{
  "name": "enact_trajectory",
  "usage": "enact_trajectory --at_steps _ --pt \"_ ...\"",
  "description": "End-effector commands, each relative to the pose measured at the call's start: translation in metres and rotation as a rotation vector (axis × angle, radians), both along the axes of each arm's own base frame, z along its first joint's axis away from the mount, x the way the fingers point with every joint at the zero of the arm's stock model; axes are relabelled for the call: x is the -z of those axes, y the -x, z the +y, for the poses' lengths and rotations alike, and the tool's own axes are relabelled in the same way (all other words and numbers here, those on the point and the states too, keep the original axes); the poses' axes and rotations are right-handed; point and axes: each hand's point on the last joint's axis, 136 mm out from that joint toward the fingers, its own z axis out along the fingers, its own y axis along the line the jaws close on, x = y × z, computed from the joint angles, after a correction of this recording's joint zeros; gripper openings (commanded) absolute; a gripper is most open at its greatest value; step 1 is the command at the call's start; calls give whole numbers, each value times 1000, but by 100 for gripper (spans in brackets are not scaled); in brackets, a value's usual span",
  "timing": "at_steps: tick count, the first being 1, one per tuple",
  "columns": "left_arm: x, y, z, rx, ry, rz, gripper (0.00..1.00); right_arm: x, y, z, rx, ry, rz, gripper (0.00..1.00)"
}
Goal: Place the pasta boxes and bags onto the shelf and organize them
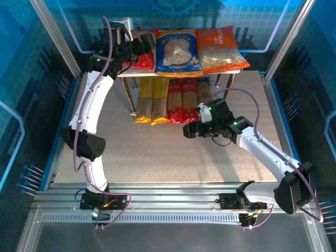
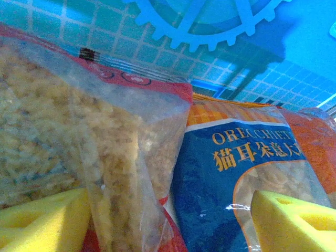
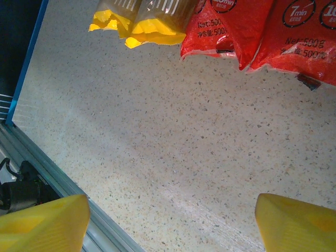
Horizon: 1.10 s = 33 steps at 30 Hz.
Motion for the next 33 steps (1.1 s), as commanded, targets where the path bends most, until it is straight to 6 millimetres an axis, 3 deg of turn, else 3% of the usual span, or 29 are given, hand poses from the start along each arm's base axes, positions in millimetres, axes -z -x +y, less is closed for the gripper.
enact_trajectory --at_steps 1,8,14,20,25,33 --pt "-40 31 4 10 -29 -91 63 -6 1 -3 5 -23 -12 83" --pt "-48 49 13 -7 -59 -125 61 -5 3 -1 3 -34 -4 83" --pt "-40 47 39 -113 -174 -96 53 -8 5 -4 9 -33 -17 83" --pt "-6 36 62 -184 -266 0 49 -8 5 -4 9 -35 -13 83" --pt "22 32 63 -166 -298 83 47 -7 5 -4 11 -32 -13 83" --pt "74 49 67 -148 -346 218 45 -7 4 -2 7 -35 -8 83"
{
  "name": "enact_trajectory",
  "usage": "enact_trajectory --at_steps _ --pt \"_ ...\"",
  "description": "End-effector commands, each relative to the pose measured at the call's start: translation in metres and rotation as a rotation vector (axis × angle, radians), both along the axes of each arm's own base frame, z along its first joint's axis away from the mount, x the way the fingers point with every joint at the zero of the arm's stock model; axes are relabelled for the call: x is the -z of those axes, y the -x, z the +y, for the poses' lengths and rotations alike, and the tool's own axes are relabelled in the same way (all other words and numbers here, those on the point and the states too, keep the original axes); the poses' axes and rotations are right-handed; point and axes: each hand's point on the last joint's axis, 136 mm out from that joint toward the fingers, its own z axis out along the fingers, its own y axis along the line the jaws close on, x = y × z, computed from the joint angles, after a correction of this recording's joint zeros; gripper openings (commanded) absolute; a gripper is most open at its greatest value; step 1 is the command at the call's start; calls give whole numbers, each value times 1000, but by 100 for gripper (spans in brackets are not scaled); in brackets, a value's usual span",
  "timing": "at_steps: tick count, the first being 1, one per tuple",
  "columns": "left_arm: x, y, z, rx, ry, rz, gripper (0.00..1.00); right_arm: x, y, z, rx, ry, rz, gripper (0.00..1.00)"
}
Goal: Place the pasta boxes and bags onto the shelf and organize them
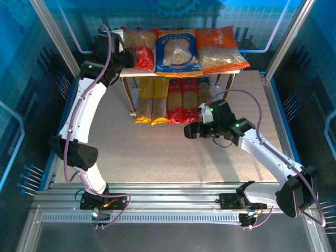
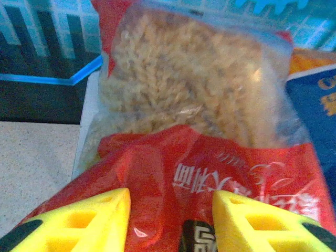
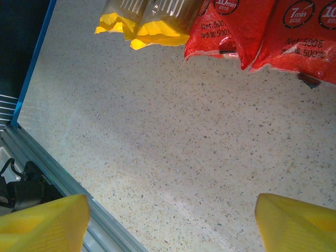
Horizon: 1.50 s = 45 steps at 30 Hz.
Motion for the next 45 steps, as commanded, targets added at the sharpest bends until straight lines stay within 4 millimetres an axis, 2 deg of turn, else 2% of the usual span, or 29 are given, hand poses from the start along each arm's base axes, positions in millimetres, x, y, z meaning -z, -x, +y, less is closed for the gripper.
enact_trajectory --at_steps 1,9,13,17,20,25,28,31,35,38,39,41,45 --pt "36 20 9 -4 -59 124 45 -3 -1 0 4 -20 6 83" --pt "70 39 6 27 -42 208 45 -5 -2 2 2 -22 2 83" --pt "66 41 0 52 -7 185 47 -5 -1 4 -1 -22 2 83" --pt "46 43 -11 92 54 135 48 -6 -1 4 -2 -21 0 83" --pt "16 49 -20 133 111 58 48 -7 0 3 1 -18 -3 83" --pt "-28 62 -23 164 144 -58 48 -9 -1 4 2 -18 -7 83" --pt "-40 66 -25 182 143 -77 48 -10 0 5 0 -19 -8 83" --pt "-44 70 -20 168 113 -85 50 -11 0 5 0 -11 -13 83" --pt "-47 85 -12 151 100 -110 52 -15 1 -5 15 23 -38 83" --pt "-39 104 -8 145 99 -108 52 -18 -1 -16 43 46 -49 83" --pt "-31 112 -7 146 100 -93 52 -20 -1 -21 56 53 -57 83" --pt "-9 129 -5 143 109 -58 53 -24 -2 -32 87 71 -75 83" --pt "51 165 13 71 112 9 56 -28 -6 -65 189 118 -128 84"
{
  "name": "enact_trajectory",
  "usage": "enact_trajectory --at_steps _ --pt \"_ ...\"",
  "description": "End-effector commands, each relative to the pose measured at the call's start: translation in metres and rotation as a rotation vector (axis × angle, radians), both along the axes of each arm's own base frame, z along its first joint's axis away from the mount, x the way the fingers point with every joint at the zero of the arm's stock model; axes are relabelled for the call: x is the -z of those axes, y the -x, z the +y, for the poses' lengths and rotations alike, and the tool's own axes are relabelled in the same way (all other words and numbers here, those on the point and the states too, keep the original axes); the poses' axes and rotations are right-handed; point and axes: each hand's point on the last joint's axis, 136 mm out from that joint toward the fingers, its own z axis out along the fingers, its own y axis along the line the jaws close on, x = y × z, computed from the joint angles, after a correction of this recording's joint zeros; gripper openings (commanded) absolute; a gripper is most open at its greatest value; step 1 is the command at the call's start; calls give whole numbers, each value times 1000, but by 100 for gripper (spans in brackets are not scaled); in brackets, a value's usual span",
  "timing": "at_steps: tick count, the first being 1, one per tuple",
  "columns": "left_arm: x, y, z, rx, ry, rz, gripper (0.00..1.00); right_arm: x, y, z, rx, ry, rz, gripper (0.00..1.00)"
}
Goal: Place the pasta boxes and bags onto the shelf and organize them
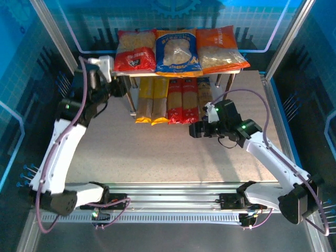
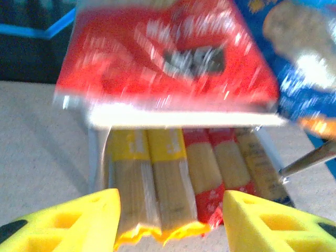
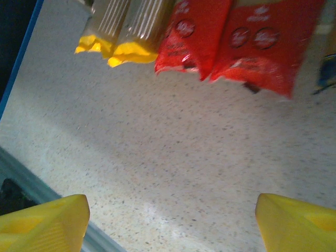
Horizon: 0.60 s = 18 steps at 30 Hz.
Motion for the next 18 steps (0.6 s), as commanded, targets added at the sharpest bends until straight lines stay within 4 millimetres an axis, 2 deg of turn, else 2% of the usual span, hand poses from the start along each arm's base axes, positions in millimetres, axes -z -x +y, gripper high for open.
enact_trajectory --at_steps 1,4,8,9,10,11,15,18 --pt "41 22 15 -71 -6 48 57 -9 -4 -36 105 66 -59 84" --pt "76 40 29 -121 -36 83 61 -15 -7 -63 194 94 -106 84" --pt "115 51 41 -146 -37 129 69 -22 -10 -96 312 133 -181 84" --pt "125 52 43 -153 -32 144 74 -23 -11 -105 346 141 -197 85" --pt "133 52 45 -160 -24 155 89 -23 -11 -112 374 149 -211 86" --pt "142 52 47 -167 -15 162 99 -22 -11 -119 402 155 -221 86" --pt "170 49 58 -217 -15 182 99 -15 -5 -141 482 163 -236 86" --pt "181 46 72 -284 -34 165 99 -13 2 -152 525 160 -245 90"
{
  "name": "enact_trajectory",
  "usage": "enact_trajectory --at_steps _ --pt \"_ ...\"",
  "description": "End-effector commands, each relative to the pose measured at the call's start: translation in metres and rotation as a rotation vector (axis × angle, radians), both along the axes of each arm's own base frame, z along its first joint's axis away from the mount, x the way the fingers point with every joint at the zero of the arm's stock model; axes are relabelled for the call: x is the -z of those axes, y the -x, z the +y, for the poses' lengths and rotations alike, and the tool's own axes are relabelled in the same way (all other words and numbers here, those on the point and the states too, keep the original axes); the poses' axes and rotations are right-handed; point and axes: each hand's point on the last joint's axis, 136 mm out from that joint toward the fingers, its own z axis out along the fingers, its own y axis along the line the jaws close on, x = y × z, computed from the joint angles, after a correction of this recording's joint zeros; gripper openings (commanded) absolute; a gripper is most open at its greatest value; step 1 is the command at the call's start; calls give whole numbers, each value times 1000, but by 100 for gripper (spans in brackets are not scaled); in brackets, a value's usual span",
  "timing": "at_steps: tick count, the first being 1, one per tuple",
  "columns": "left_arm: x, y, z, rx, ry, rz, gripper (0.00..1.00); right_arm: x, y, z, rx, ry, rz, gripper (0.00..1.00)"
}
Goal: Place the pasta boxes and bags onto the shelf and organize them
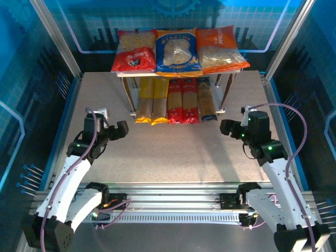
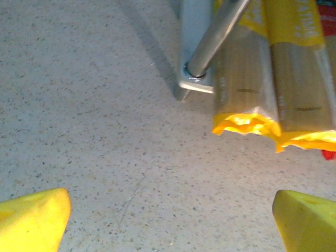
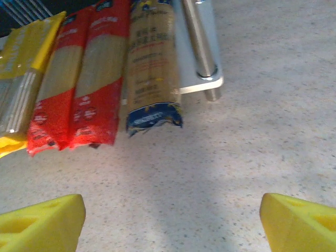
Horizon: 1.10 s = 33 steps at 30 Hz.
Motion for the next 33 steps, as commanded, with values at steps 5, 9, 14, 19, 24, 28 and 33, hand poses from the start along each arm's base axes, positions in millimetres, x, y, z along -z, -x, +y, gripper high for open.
enact_trajectory --at_steps 5,9,14,19,24,28,33 --pt "0 -20 42 -218 -81 -131 99 4 7 -27 110 14 -67 100" --pt "14 -32 56 -266 -157 -178 99 4 5 -30 120 17 -69 100" --pt "27 -48 65 -290 -217 -337 99 6 0 -31 122 19 -53 100" --pt "37 -60 68 -266 -307 -421 99 9 -2 -33 128 23 -51 100" --pt "48 -82 58 -198 -306 -443 99 11 -5 -35 139 25 -46 100" --pt "60 -99 39 -83 -292 -436 99 10 -5 -38 146 38 -36 100" --pt "77 -101 16 52 -285 -454 99 8 -5 -44 170 63 -48 100"
